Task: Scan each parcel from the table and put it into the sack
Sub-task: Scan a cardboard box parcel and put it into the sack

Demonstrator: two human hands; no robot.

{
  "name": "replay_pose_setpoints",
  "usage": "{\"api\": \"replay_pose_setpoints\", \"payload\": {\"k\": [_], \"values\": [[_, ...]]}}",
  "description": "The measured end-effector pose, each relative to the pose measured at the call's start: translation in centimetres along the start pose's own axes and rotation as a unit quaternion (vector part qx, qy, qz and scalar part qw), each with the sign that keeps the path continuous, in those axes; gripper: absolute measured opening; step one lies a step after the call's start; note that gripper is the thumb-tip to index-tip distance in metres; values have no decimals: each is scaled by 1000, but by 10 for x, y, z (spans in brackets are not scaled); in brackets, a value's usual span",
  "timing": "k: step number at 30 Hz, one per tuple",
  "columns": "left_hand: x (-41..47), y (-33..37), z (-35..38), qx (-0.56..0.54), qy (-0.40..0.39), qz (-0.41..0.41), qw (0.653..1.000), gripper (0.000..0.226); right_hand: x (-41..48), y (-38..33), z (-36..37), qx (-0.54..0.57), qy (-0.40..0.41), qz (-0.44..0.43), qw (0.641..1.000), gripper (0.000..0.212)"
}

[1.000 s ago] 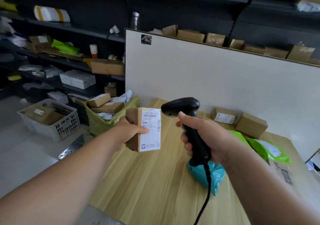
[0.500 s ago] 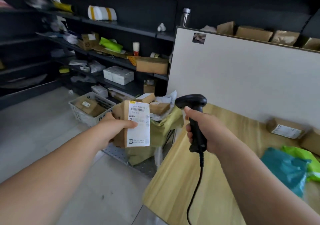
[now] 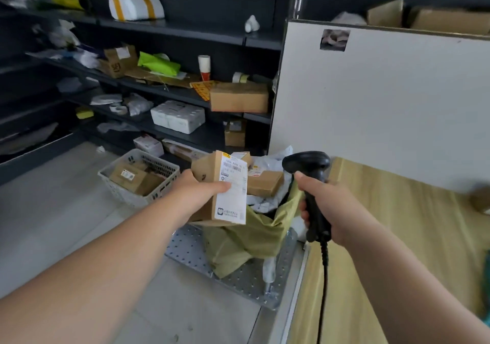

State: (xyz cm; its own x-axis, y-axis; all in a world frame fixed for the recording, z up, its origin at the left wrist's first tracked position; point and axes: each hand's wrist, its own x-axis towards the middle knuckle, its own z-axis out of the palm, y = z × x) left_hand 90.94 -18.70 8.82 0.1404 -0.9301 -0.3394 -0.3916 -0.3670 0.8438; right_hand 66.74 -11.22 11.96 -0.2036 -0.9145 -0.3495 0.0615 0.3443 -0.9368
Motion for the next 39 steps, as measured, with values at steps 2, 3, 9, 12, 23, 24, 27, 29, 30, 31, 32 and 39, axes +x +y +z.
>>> {"api": "replay_pose_setpoints", "payload": {"k": [2, 3, 9, 12, 23, 24, 27, 29, 30, 31, 32, 39], "values": [[32, 9, 8, 41, -10, 3, 999, 87, 21, 1, 10, -5, 13, 12, 1000, 36], [47, 14, 12, 63, -10, 9, 998, 91, 30, 0, 14, -9, 18, 18, 1000, 36], [126, 33, 50, 232, -13, 48, 971, 103, 72, -7, 28, -11, 56, 53, 997, 31], [164, 40, 75, 299, -34, 79, 950, 104, 91, -8, 33, -7, 87, 61, 994, 30], [269, 40, 150, 363, -135, 123, 914, 107, 127, 3, 41, 14, 221, 111, 969, 31], [274, 37, 155, 368, -143, 122, 910, 109, 127, 5, 41, 16, 230, 114, 966, 31], [276, 26, 165, 396, -161, 133, 894, 100, 122, 12, 38, 22, 243, 119, 962, 30], [269, 23, 167, 411, -154, 147, 887, 90, 111, 15, 34, 28, 248, 118, 961, 31], [263, 25, 168, 412, -141, 158, 886, 87, 104, 16, 31, 30, 251, 117, 960, 32], [254, 29, 169, 407, -129, 177, 887, 86, 96, 17, 26, 33, 256, 117, 959, 32], [243, 33, 171, 399, -125, 200, 886, 86, 87, 19, 21, 36, 262, 116, 957, 32], [78, 61, 211, 418, -208, 368, 804, 93, -33, 38, -45, 56, 319, 89, 942, 36]]}}
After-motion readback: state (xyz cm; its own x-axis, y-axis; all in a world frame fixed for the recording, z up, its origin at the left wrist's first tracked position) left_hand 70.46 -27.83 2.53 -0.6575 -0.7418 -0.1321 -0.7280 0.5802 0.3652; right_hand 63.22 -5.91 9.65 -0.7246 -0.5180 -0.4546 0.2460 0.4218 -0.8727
